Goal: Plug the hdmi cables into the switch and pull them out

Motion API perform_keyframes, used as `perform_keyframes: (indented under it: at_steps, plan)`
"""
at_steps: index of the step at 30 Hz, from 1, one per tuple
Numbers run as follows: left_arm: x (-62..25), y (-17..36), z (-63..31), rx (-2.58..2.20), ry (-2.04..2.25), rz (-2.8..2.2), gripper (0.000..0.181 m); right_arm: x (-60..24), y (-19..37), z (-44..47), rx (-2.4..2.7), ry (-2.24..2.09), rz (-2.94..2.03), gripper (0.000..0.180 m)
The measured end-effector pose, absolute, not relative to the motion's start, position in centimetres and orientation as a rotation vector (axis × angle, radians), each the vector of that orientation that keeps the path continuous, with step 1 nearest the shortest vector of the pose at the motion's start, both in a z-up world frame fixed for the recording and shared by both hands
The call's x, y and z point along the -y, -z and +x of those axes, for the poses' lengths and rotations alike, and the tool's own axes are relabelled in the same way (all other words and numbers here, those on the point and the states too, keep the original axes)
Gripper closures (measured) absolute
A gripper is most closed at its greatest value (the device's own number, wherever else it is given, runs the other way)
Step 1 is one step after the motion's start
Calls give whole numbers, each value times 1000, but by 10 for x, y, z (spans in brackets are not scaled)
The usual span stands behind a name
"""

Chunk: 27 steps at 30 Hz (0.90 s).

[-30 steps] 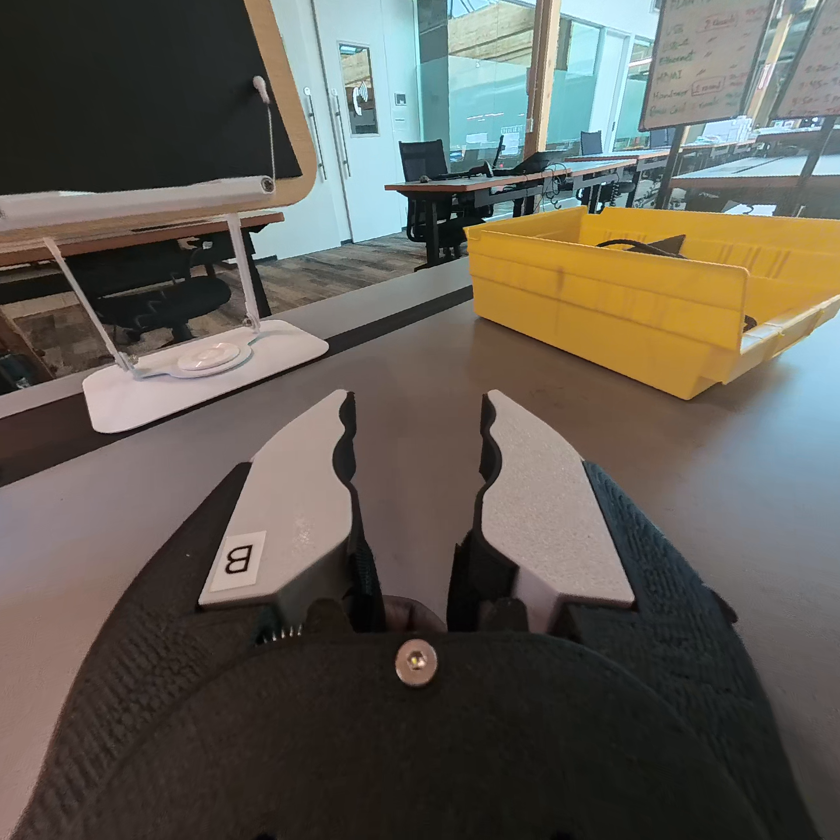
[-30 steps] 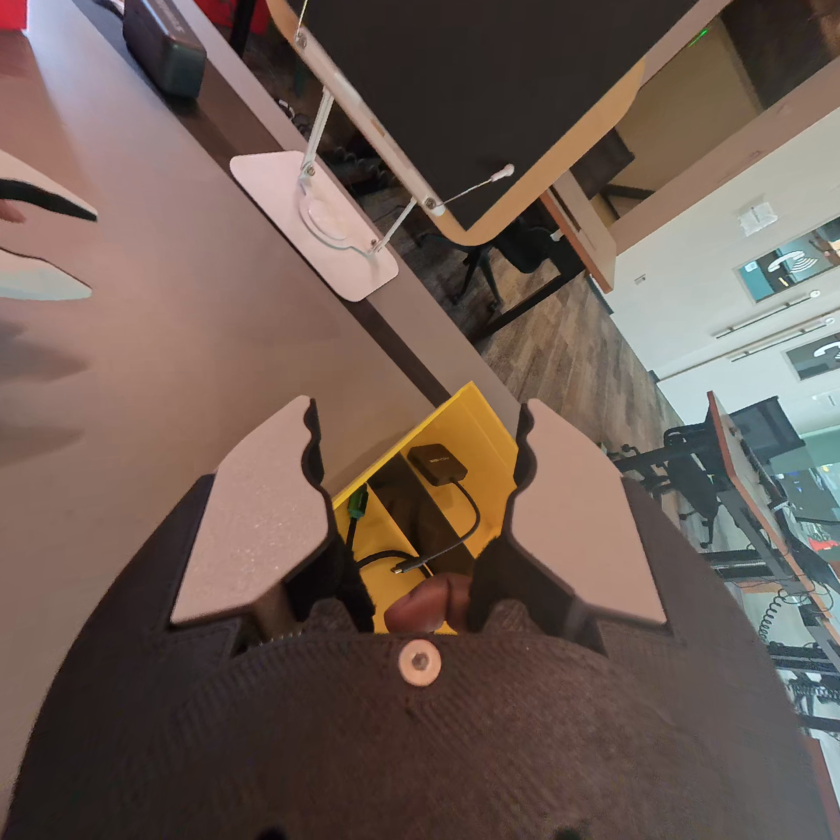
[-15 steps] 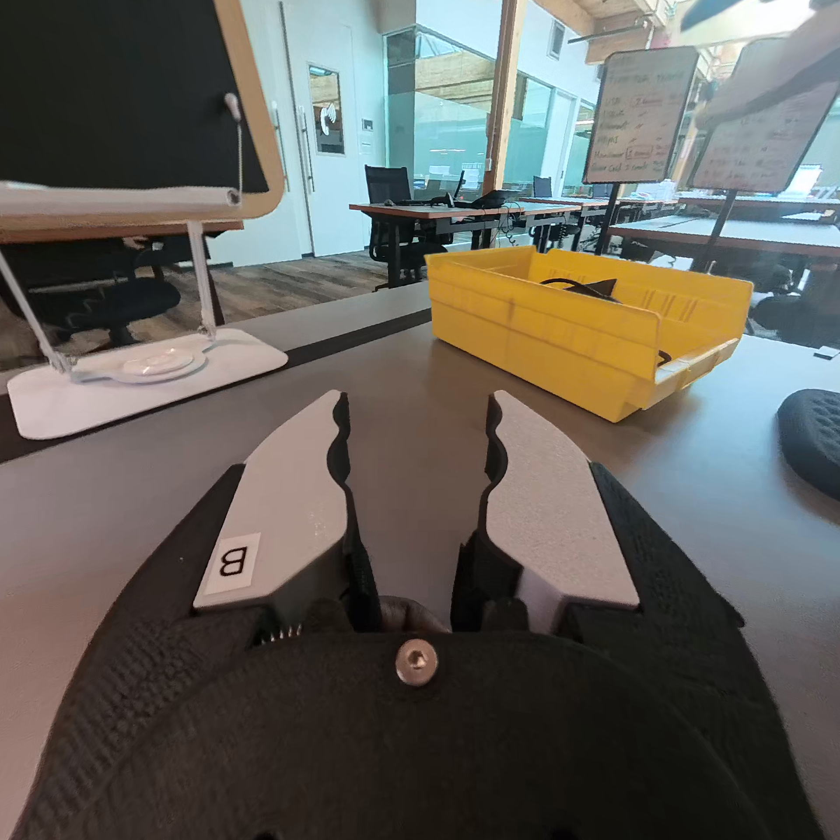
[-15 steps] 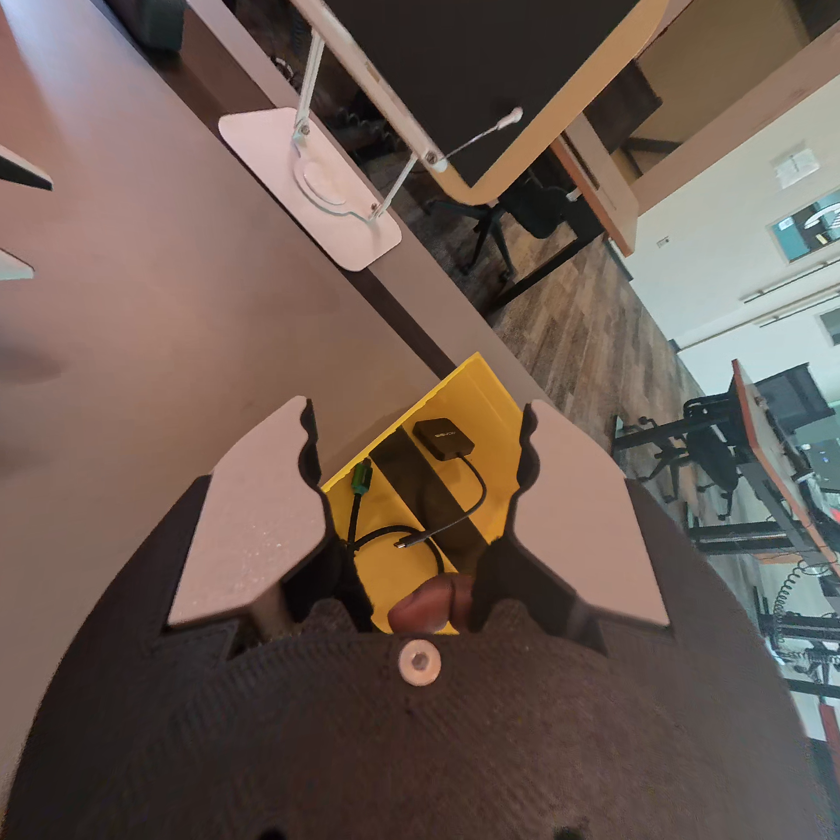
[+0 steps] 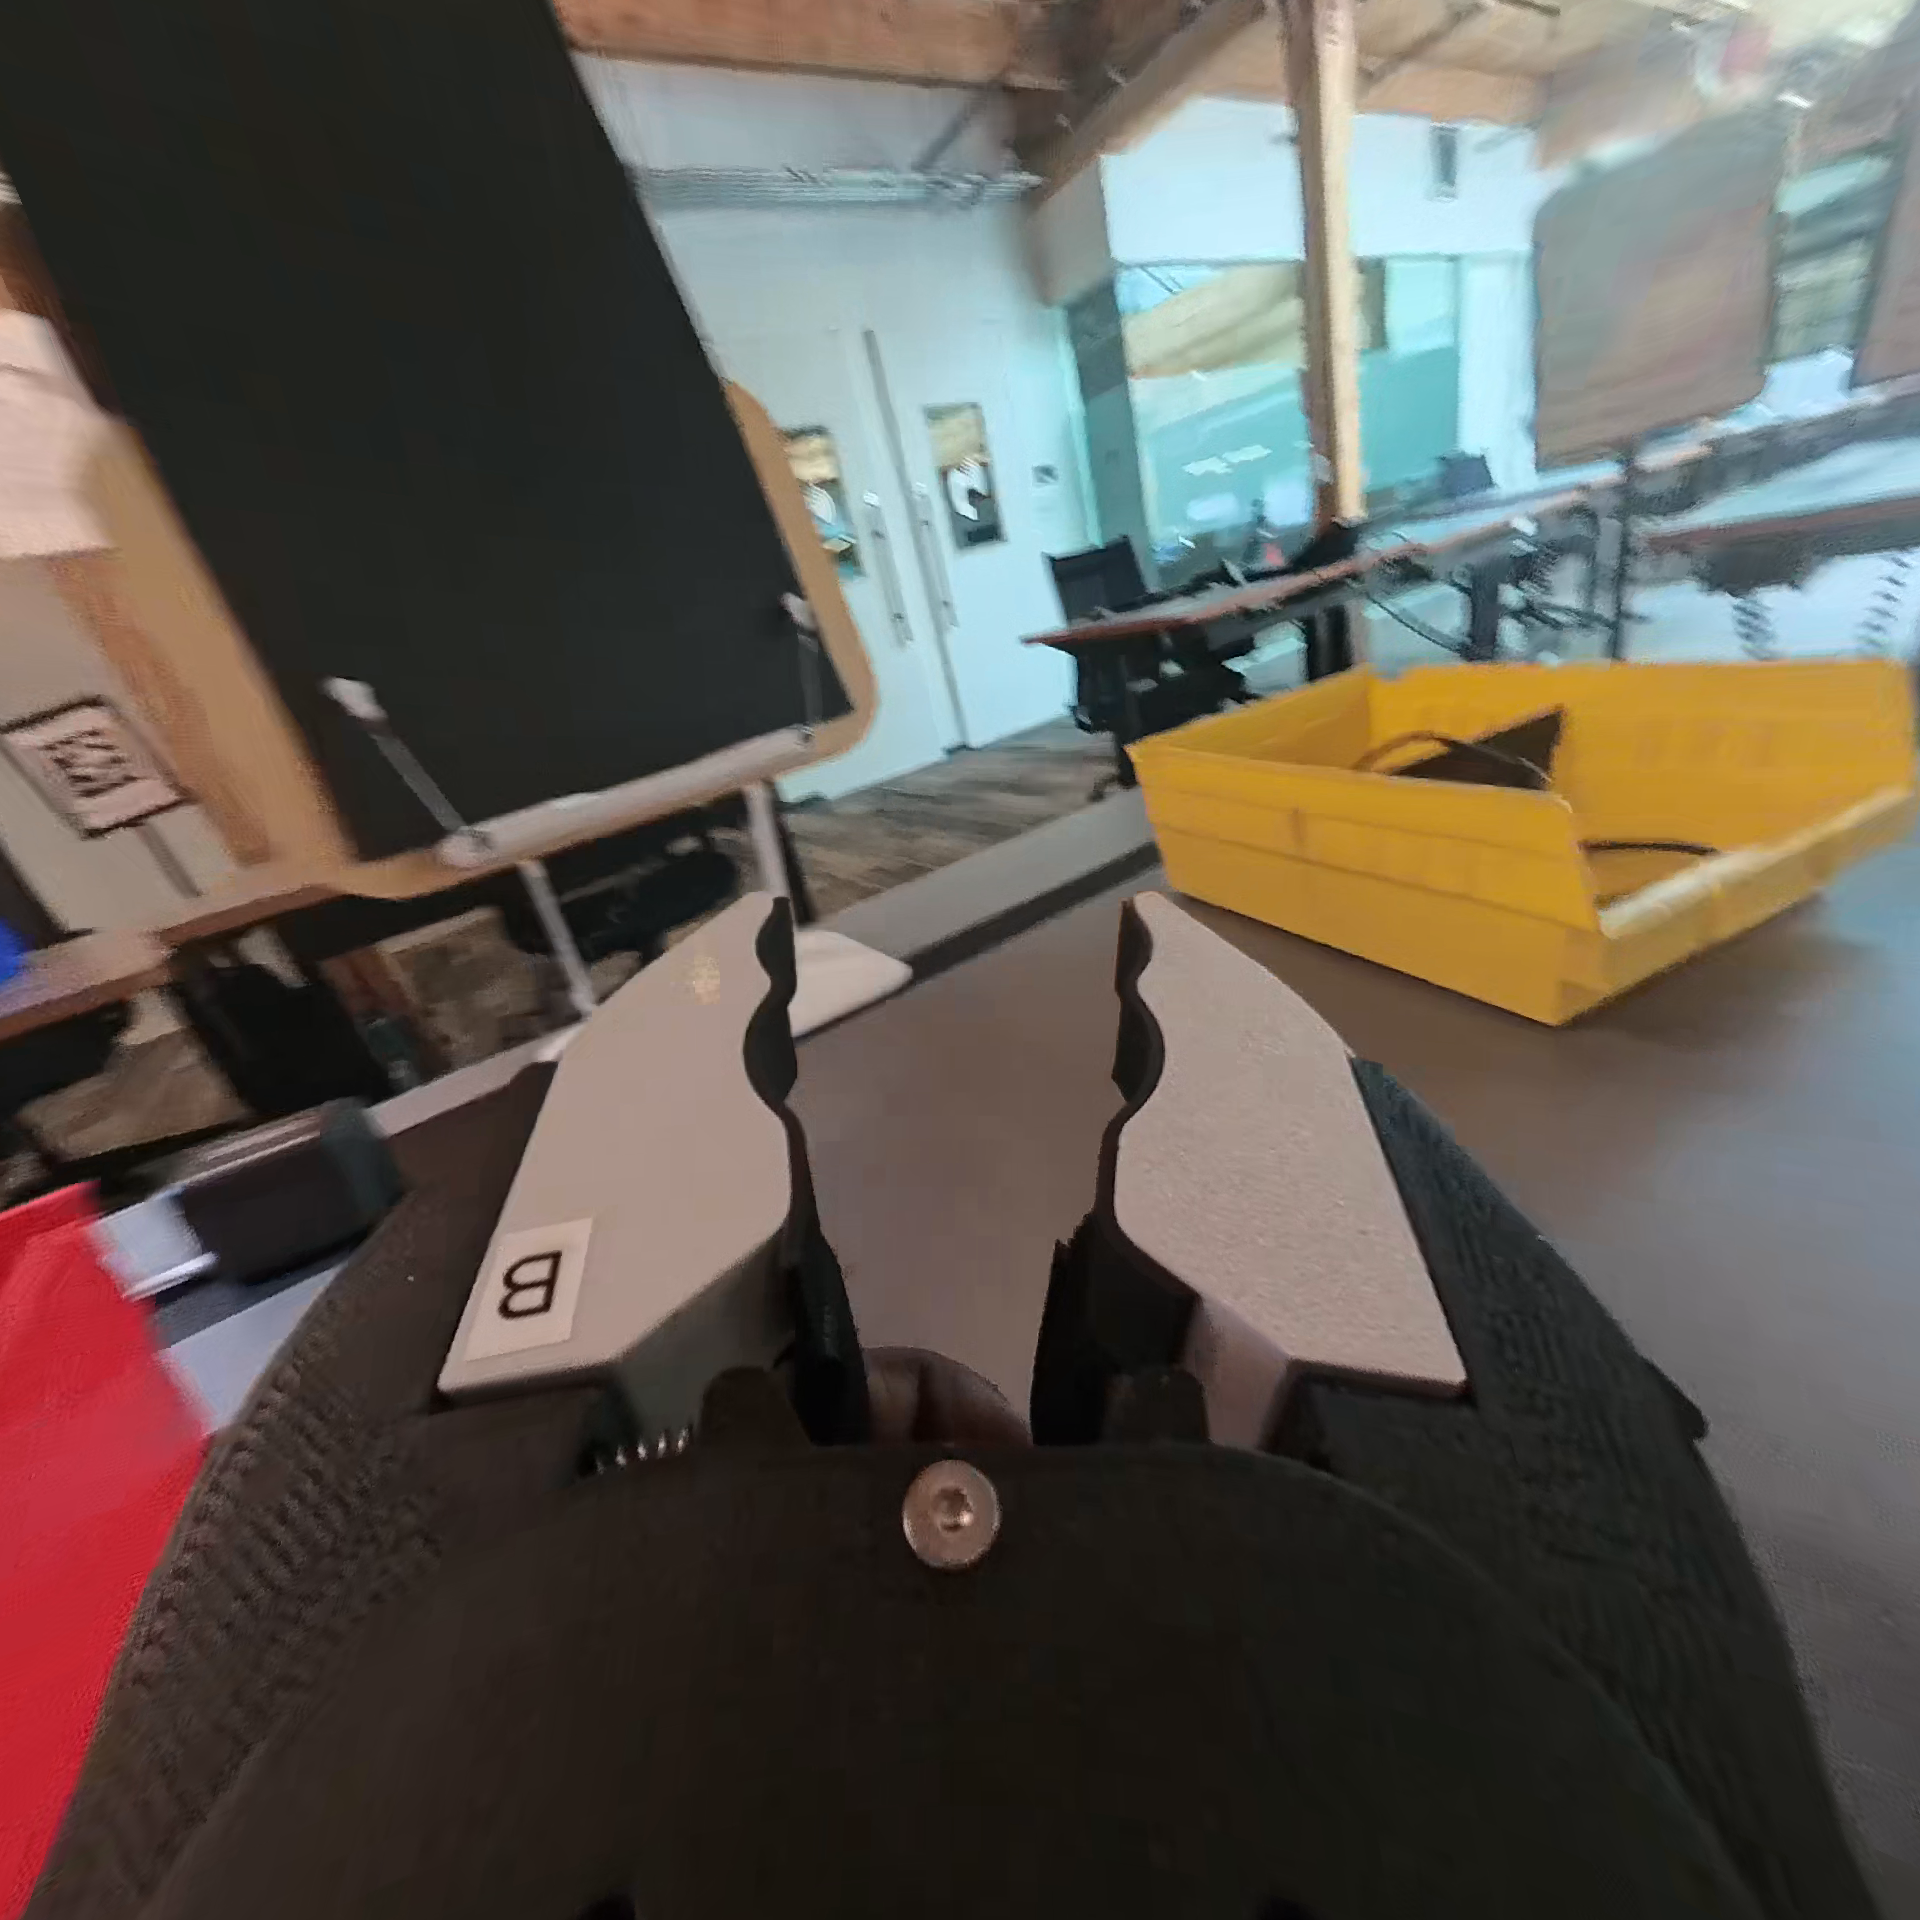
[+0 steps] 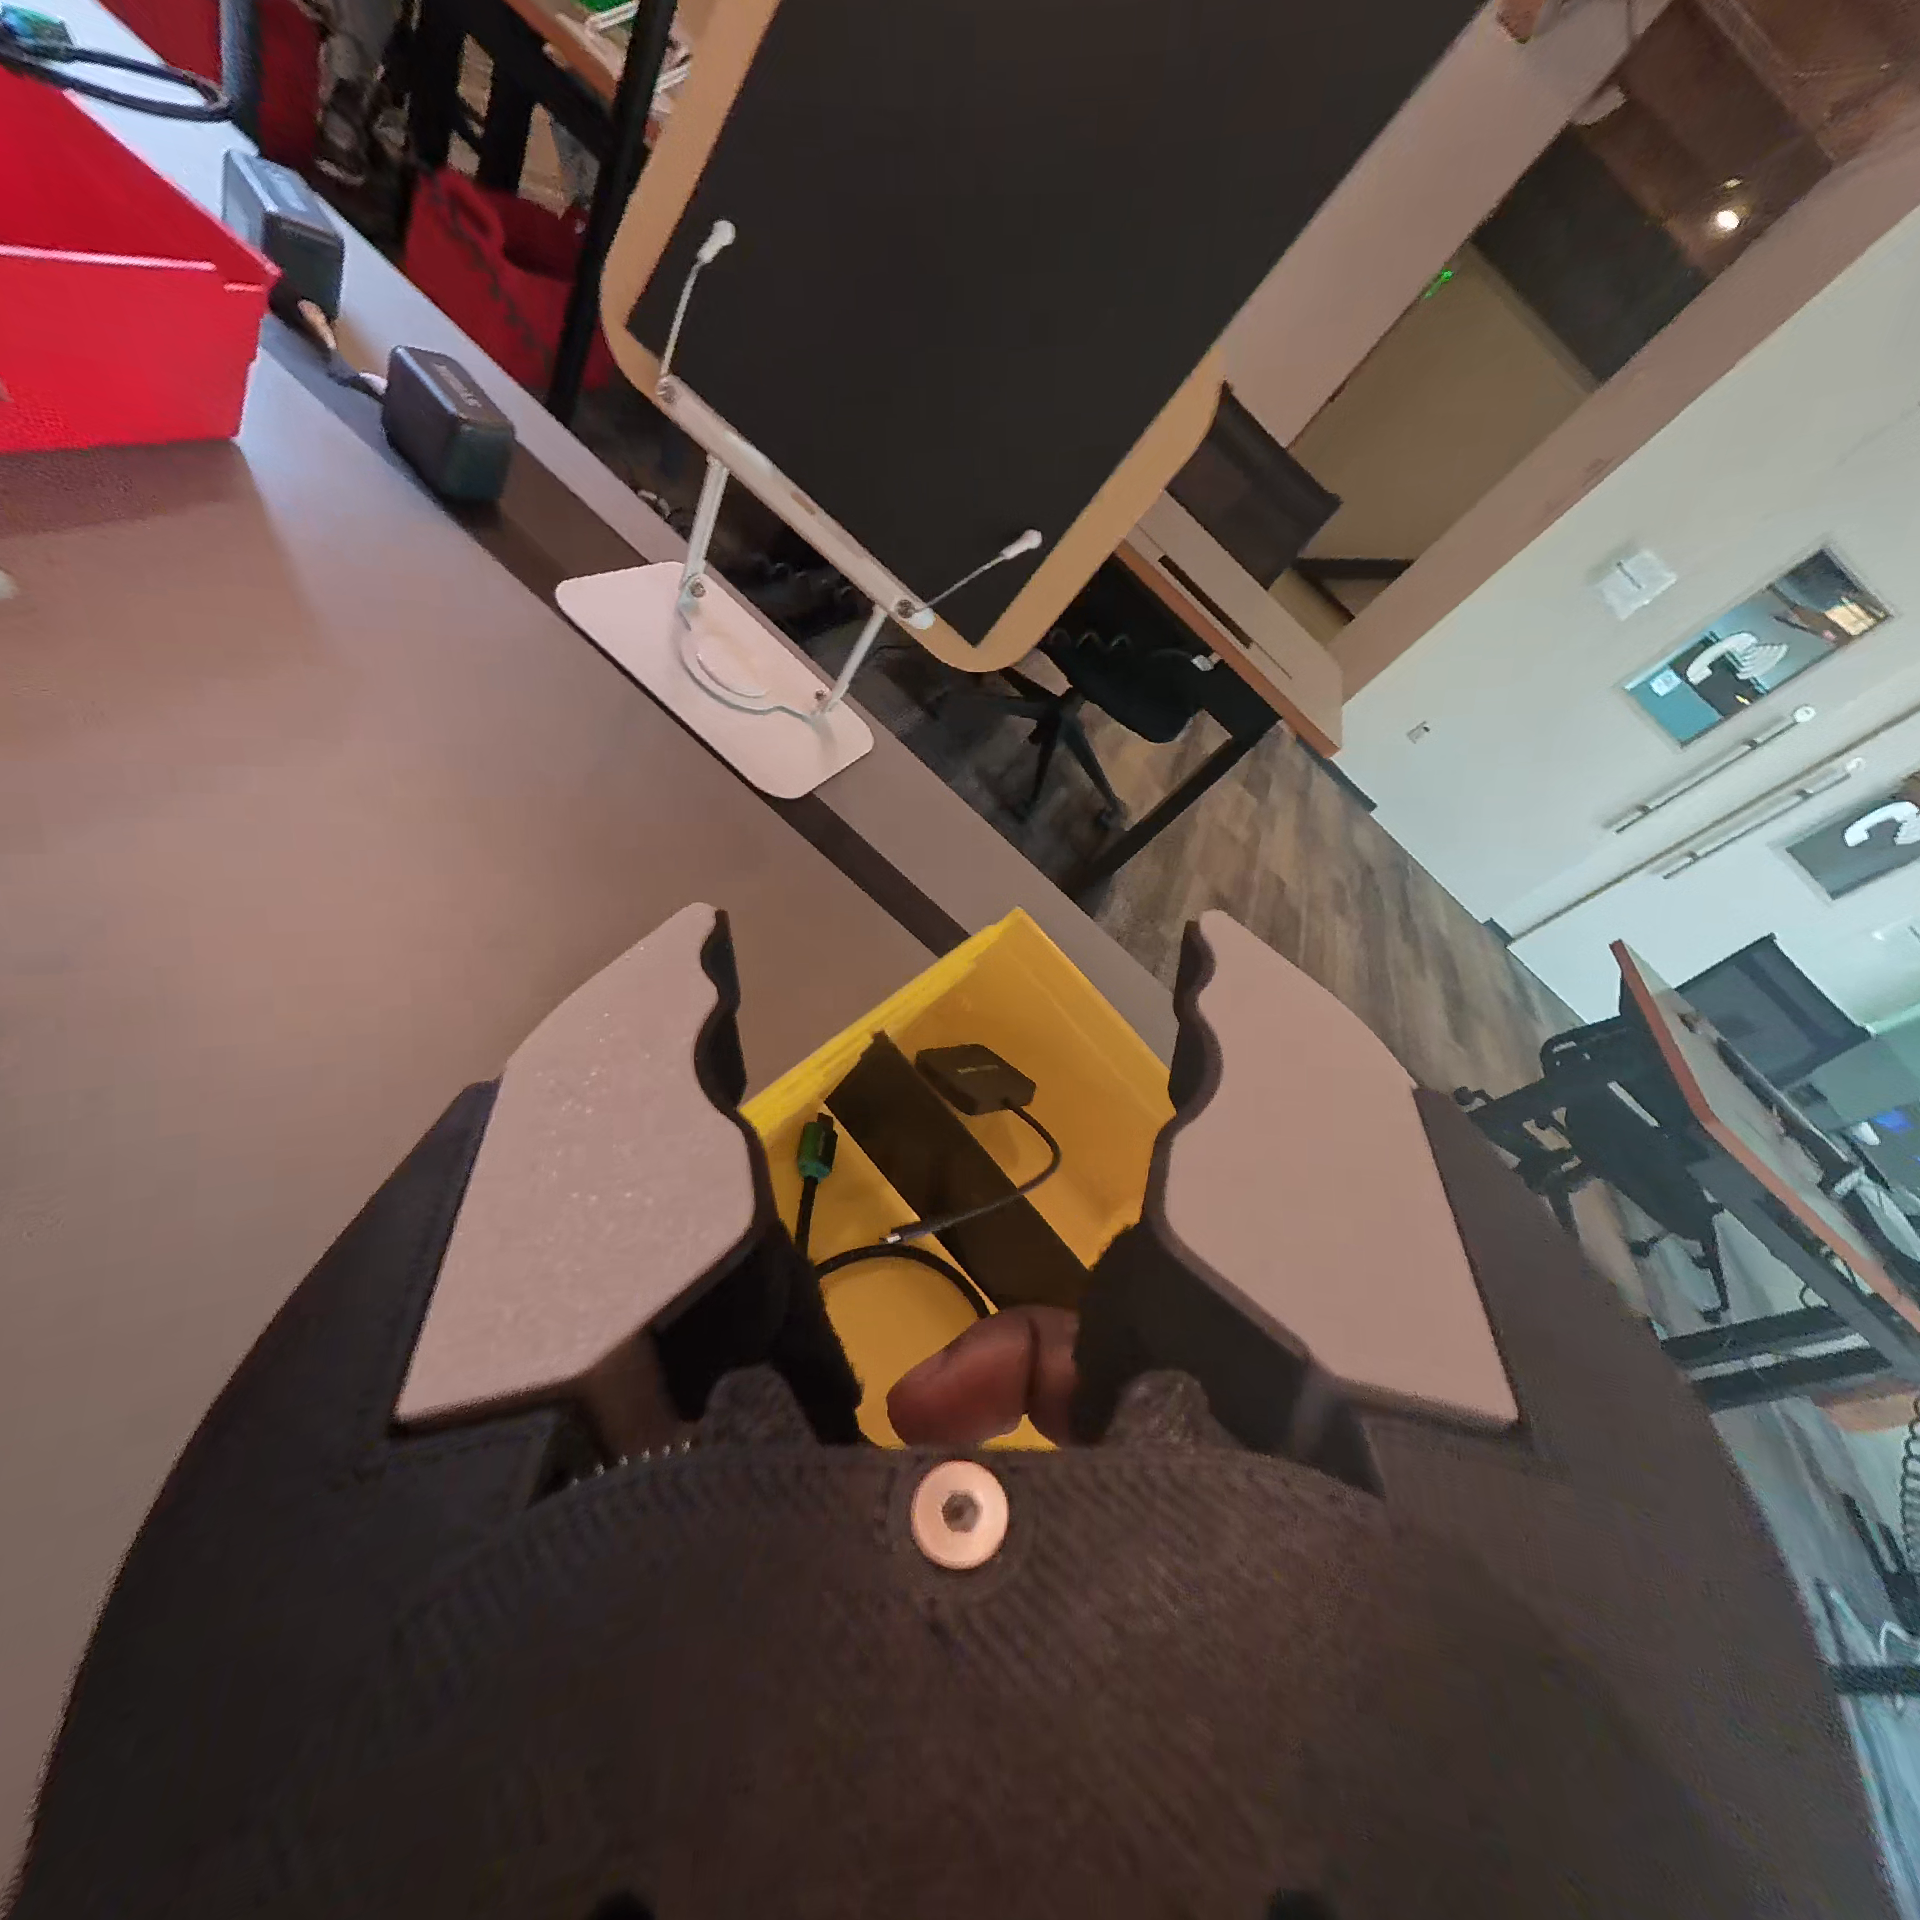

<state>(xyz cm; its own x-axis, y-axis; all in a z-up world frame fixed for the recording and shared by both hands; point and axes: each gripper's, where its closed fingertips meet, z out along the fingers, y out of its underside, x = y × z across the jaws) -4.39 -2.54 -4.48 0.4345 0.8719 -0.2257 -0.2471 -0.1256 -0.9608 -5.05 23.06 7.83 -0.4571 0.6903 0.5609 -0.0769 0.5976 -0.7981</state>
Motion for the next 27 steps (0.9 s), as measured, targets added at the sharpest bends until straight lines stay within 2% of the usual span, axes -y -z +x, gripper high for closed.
perform_keyframes:
  at_steps: [1,4,7,10,14,19,24,27]
  plan:
    - [42,35,-36,647,-1114,-1320,122,-239,-81,-48,1820,-989,-519,99]
    - [108,19,-24,812,-1252,-1267,123,-260,-77,-36,1731,-1131,-623,104]
    - [182,15,-23,1021,-1329,-1342,122,-263,-59,-20,1683,-1422,-572,117]
    - [251,20,-26,1225,-1391,-1433,121,-284,-53,-24,1734,-1495,-687,110]
    - [326,71,-42,1547,-1306,-1650,118,-313,-110,-26,1589,-1476,-678,113]
    - [367,126,-70,1766,-1171,-1913,113,-284,-190,-24,1450,-1592,-509,121]
    - [391,133,-91,1925,-1199,-2052,118,-235,-160,-43,1534,-1553,-392,121]
    - [410,161,-88,2088,-1115,-2240,121,-219,-144,-62,1632,-1460,-419,115]
